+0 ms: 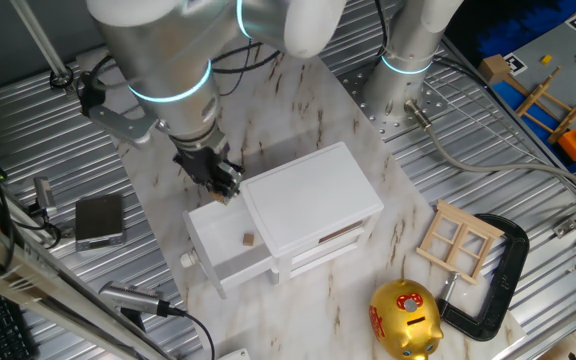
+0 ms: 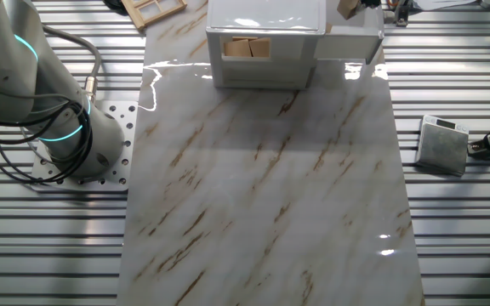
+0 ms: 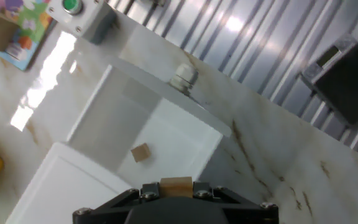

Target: Put things in the drawer

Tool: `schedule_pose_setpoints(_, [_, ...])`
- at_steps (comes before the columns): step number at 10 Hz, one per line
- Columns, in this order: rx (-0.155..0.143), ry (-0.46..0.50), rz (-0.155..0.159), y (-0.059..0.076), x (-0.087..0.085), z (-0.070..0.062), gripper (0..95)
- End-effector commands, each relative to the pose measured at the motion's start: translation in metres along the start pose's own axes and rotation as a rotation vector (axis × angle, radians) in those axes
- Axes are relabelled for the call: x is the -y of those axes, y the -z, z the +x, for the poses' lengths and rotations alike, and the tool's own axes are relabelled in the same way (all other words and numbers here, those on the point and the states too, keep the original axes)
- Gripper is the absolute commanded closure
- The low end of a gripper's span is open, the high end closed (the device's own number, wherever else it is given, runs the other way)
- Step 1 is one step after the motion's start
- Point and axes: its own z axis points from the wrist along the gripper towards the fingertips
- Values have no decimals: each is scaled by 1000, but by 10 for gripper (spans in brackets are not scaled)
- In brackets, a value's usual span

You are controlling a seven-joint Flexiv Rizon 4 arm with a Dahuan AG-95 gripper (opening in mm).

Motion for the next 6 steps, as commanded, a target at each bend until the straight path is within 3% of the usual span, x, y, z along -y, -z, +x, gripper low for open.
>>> schedule_pose_setpoints(1, [1,-60,23,-12,-14,-14,950])
schedule_pose_setpoints(3, [0,-57,28,-20,-22,-21,950])
schedule_pose_setpoints(6, [-6,-32,34,-32,-22,-24,950])
